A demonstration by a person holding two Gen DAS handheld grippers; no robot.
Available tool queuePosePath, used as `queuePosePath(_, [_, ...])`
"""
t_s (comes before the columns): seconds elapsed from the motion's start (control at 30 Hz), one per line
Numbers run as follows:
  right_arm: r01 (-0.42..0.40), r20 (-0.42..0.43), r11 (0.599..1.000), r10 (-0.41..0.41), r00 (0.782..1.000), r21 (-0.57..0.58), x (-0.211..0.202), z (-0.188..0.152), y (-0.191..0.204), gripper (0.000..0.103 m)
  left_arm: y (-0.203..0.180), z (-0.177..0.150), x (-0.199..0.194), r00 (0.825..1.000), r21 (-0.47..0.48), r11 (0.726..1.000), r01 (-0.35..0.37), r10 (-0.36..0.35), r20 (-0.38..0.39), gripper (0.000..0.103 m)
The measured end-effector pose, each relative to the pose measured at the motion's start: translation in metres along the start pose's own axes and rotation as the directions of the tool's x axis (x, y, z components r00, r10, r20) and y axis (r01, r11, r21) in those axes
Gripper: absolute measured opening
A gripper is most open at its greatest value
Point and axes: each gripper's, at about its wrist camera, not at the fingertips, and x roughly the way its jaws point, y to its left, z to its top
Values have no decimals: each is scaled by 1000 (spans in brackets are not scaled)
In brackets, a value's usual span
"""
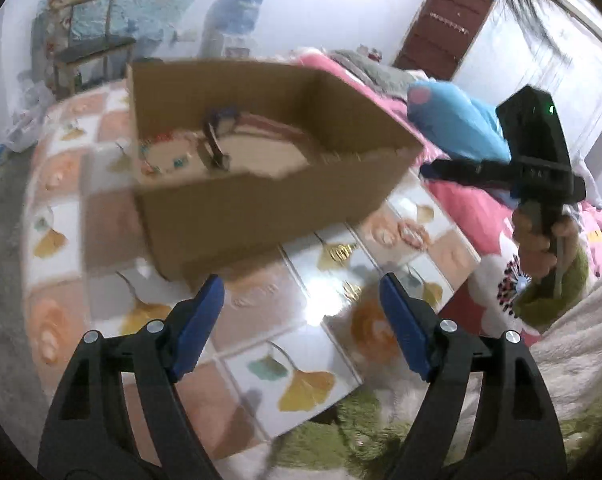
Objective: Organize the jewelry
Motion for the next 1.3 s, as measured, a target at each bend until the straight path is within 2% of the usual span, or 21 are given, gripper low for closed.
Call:
queuePosePath(0.1, [39, -37, 997, -37, 999, 61, 17, -22, -12, 43, -12, -10, 27, 999, -4, 999, 34, -34, -40, 76])
queuePosePath(0.2, [72, -49, 995, -69, 996, 70, 29, -34, -13, 43, -31, -16, 49, 998, 73, 997, -15, 20, -62, 76])
queuePosePath(0.43, [179, -40, 982, -181, 983, -53, 52, -43, 2, 41, -51, -23, 78, 994, 150, 987, -60, 72, -78, 58])
queuePosePath(0.5, [182, -24, 981, -184, 983, -68, 54, -41, 5, 41, -57, -24, 87, 990, 194, 976, -94, 112, -84, 53])
queuePosePath(0.7, [184, -3, 980, -185, 983, -77, 53, -41, 6, 41, -62, -21, 96, 988, 248, 965, -89, 117, -98, 44])
queuePosePath(0.77, [178, -1, 981, -179, 984, -73, 59, -40, 7, 41, -64, -21, 101, 986, 270, 959, -88, 122, -111, 38])
queuePosePath(0.97, [169, 0, 984, -169, 986, -61, 51, -41, -5, 41, -74, -19, 110, 978, 339, 931, -132, 177, -106, 27])
queuePosePath(1.3, [186, 6, 980, -186, 982, -75, 51, -41, -2, 41, -80, -19, 114, 979, 390, 913, -123, 177, -104, 15])
